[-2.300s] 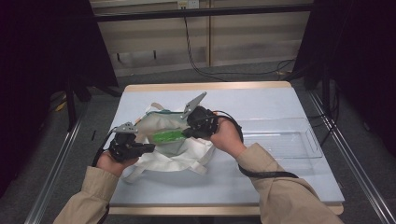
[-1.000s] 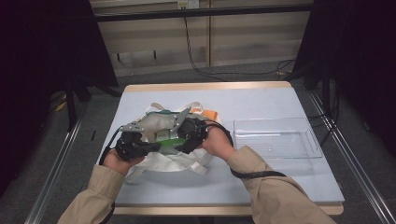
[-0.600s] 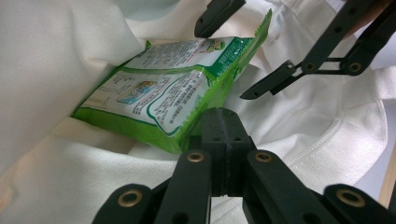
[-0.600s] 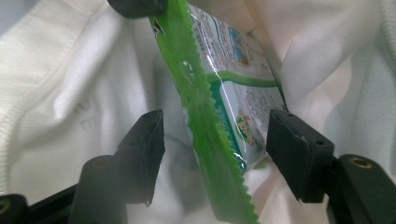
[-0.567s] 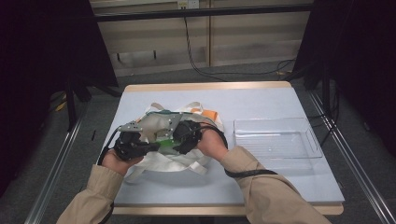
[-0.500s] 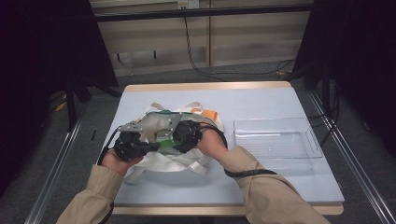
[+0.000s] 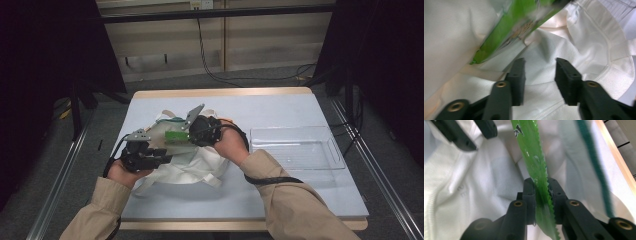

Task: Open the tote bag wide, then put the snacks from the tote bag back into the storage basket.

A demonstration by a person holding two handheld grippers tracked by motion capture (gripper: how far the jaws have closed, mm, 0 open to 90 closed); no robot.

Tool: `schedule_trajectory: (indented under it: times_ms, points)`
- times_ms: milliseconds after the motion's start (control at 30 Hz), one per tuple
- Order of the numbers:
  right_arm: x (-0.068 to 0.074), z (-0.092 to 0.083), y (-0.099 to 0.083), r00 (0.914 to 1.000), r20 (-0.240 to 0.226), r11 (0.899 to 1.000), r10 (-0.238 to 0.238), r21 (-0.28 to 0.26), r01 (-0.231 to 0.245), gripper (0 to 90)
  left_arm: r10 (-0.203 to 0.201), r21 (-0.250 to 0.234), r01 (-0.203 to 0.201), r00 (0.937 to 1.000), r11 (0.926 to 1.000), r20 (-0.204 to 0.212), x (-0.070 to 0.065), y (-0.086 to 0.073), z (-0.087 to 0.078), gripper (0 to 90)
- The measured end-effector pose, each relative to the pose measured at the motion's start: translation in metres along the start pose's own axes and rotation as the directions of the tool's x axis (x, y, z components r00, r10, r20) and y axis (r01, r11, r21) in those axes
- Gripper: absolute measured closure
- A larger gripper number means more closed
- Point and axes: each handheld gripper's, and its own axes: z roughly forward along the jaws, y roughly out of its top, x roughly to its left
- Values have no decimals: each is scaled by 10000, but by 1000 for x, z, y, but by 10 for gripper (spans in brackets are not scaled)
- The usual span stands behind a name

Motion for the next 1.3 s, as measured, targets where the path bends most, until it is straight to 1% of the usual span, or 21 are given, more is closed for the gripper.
schedule_trajectory:
  times_ms: [33, 67, 100, 200, 267, 300, 400, 533, 567, 600, 733, 833, 867, 900, 933, 967, 1000, 1067, 1167, 1233, 1300]
  points:
    - [-2, -4, 0, 9999, -33, 9999, 150, -56, -150, 838, 18, -19, -19, 10000, 10000, -69, -1, 0, 1, 539]
    - [-4, -8, 0, 9997, -86, 9997, 213, -91, -213, 867, 34, -10, -34, 10000, 10000, -1, -1, 1, 1, 509]
    - [-6, -11, 0, 9996, -60, 9995, 273, -137, -273, 870, 78, -79, -78, 10000, 9999, 5, -1, 1, 2, 475]
    - [-11, -23, 1, 9971, -363, 9976, 673, -139, -678, 879, 158, -112, -157, 9999, 9998, 20, -2, 1, 4, 376]
    - [-13, -29, 2, 9970, -427, 9979, 639, -55, -642, 881, 161, -114, -161, 9999, 9998, 2, -3, 0, 5, 303]
    - [-13, -31, 3, 9960, -484, 9972, 748, -34, -751, 884, 117, -114, -117, 9999, 9999, 4, -3, 0, 6, 263]
    - [-15, -38, 5, 9944, -726, 9970, 770, -69, -777, 888, 144, -152, -145, 9999, 9998, -23, -2, -1, 6, 199]
    - [-16, -46, 9, 9934, -806, 9966, 819, 159, -809, 889, 227, -199, -227, 9997, 9995, 2, -3, -2, 6, 148]
    - [-17, -47, 10, 9938, -832, 9972, 740, 137, -731, 889, 239, -177, -239, 9997, 9996, 20, -2, -2, 7, 134]
    - [-17, -49, 11, 9927, -888, 9964, 819, 274, -797, 889, 228, -235, -226, 9997, 9995, 59, -2, -2, 7, 122]
    - [-21, -54, 13, 9923, -1013, 9968, 719, 428, -678, 888, 69, -243, -67, 9999, 9997, 74, -1, -4, 8, 76]
    - [-22, -57, 14, 9920, -1089, 9971, 638, 492, -588, 888, 375, -135, -375, 9993, 9992, 34, -1, -5, 9, 56]
    - [-22, -58, 14, 9916, -1112, 9968, 657, 530, -601, 888, 363, -159, -362, 9993, 9992, 52, -1, -4, 8, 50]
    - [-22, -58, 14, 9916, -1112, 9968, 657, 530, -601, 888, 363, -159, -362, 9993, 9992, 52, -1, -4, 8, 54]
    - [-22, -60, 14, 9913, -1170, 9972, 607, 516, -550, 888, 421, -327, -413, 9989, 9986, 228, -2, -3, 8, 57]
    - [-22, -61, 14, 9904, -1221, 9965, 641, 615, -570, 888, 423, -333, -415, 9989, 9986, 225, -2, -3, 8, 56]
    - [-23, -62, 13, 9916, -1176, 9974, 536, 547, -474, 887, 411, -335, -404, 9989, 9986, 211, -2, -3, 8, 55]
    - [-23, -65, 13, 9906, -1210, 9965, 642, 610, -572, 887, 369, -286, -363, 9991, 9989, 206, -1, -5, 8, 56]
    - [-23, -69, 15, 9910, -1233, 9974, 516, 571, -449, 887, 300, -192, -299, 9995, 9994, 64, 0, -6, 7, 53]
    - [-22, -72, 17, 9913, -1203, 9964, 531, 716, -447, 888, 210, -300, -208, 9998, 9993, 50, 0, -7, 6, 51]
    - [-21, -74, 17, 9917, -1228, 9962, 386, 823, -286, 888, 222, -295, -221, 9997, 9993, 32, -1, -6, 6, 51]
